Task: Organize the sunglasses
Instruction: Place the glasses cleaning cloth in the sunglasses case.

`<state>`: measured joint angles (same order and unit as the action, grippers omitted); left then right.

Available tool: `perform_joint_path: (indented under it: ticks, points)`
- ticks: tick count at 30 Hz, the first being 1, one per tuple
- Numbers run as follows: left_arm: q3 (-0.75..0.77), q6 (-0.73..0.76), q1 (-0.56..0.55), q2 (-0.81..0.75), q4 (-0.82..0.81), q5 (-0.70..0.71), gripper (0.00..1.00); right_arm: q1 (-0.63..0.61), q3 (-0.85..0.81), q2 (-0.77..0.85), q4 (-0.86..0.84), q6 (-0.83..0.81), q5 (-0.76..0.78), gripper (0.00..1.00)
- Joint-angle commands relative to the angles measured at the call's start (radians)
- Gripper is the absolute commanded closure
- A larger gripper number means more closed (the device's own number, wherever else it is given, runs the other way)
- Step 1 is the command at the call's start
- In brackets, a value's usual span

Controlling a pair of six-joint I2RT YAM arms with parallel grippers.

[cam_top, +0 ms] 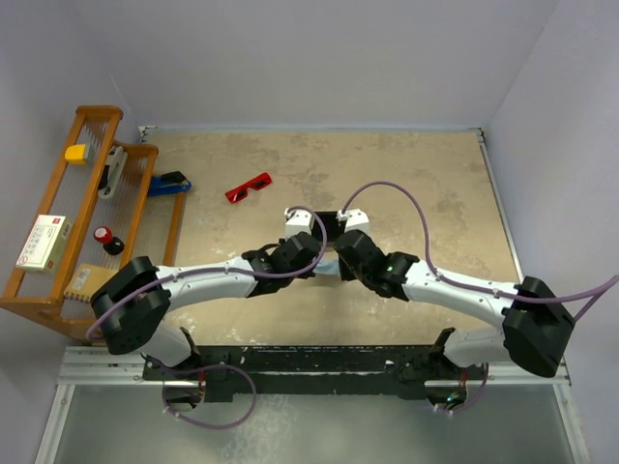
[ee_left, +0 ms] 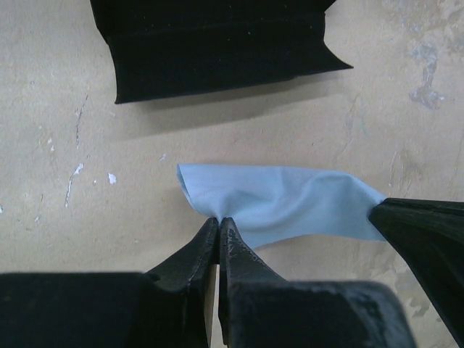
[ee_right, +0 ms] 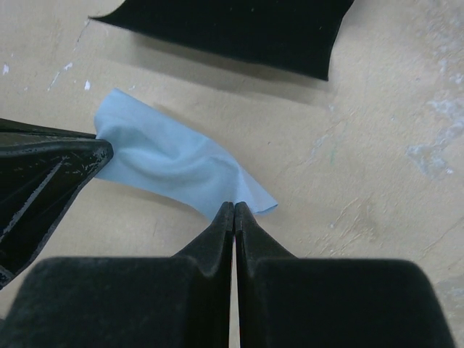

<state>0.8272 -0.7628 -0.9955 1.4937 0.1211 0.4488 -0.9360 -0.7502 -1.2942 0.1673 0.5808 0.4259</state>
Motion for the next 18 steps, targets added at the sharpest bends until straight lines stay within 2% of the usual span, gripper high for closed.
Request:
perform_joint_path:
  ticks: [1, 18]
  points:
    - [0.074, 0.060, 0.047, 0.024, -0.026, -0.038, 1.00, 0.046, -0.078, -0.018, -0.034, -0.069, -0.024, 1.00]
    - [0.284, 0.163, 0.204, 0.137, 0.011, -0.120, 1.00, 0.213, -0.304, -0.201, -0.062, -0.175, -0.114, 1.00]
